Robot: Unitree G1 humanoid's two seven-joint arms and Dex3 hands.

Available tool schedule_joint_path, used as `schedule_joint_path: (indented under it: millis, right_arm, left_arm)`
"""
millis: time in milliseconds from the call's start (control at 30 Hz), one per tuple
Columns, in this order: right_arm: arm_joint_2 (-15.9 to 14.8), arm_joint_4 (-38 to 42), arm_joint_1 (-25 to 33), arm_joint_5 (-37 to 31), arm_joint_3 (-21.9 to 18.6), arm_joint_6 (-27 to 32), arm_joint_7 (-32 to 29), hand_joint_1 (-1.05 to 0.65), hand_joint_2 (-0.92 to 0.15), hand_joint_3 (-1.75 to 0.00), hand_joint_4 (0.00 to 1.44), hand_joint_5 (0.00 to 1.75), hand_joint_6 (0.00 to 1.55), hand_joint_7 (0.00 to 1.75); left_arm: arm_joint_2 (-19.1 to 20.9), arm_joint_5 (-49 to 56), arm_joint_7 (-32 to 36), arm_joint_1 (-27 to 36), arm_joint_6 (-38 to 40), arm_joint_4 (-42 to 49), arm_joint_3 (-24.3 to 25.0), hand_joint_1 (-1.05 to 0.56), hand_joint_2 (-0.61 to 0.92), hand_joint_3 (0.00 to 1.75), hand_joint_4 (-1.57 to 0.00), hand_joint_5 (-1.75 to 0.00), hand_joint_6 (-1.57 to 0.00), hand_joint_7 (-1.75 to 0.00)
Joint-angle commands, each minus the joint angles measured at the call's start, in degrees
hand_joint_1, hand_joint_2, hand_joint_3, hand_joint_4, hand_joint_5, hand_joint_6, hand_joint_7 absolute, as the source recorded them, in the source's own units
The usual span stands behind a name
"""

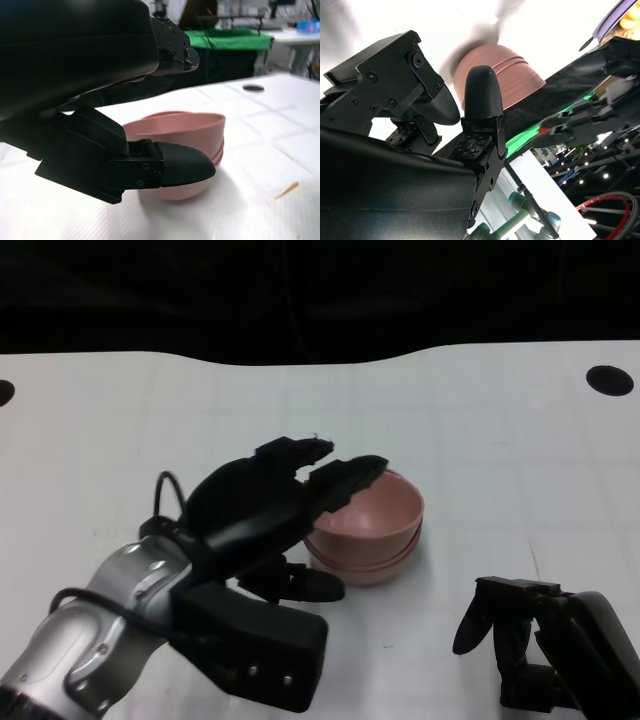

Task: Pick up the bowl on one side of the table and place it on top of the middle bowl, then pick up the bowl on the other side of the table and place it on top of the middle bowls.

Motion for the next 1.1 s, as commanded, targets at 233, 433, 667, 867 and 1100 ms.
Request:
schedule_joint_path:
  millis: [233, 433, 667, 867, 1100]
  right_arm:
    - [-0.41, 0.13, 0.14, 1.05, -0.09, -0.26, 0.03, -0.09, -0.15, -1.61, 0.93, 1.75, 0.87, 1.41]
    - [-0.55, 0.10, 0.25, 1.36, 0.07, -0.45, 0.33, -0.09, -0.15, -1.62, 0.93, 1.75, 0.86, 1.42]
    - [-0.69, -0.10, 0.39, 1.28, 0.07, -0.58, 0.30, -0.09, -0.15, -1.61, 0.94, 1.75, 0.85, 1.42]
    - [-0.63, -0.48, 0.56, 1.49, 0.06, -0.30, 0.75, -0.09, -0.15, -1.61, 0.93, 1.75, 0.85, 1.43]
    - [-0.67, -1.11, 0.96, 1.96, -0.23, 0.40, 1.70, -0.09, -0.15, -1.60, 0.93, 1.75, 0.85, 1.42]
  left_arm:
    - [0.25, -7.69, 10.36, 6.81, -11.69, 2.52, 6.06, -0.77, 0.92, 0.42, 0.00, -0.46, -0.19, -0.05]
    - [-2.33, -15.82, 16.52, 11.38, -23.46, 8.05, 10.48, -0.61, 0.92, 0.31, -0.07, -1.19, -0.44, -0.24]
    - [-6.84, -27.09, 15.62, 17.74, -30.24, 9.34, 13.87, -0.45, 0.92, 0.26, -0.27, -1.61, -0.31, -1.28]
    - [-8.12, -37.11, 9.16, 23.16, -29.56, 6.21, 14.66, -0.28, 0.74, 0.61, -0.56, -1.60, -0.54, -1.32]
    - [-7.33, -46.60, -0.15, 29.87, -17.50, -2.33, 15.25, -0.13, 0.52, 1.20, -0.85, -1.53, -0.80, -1.08]
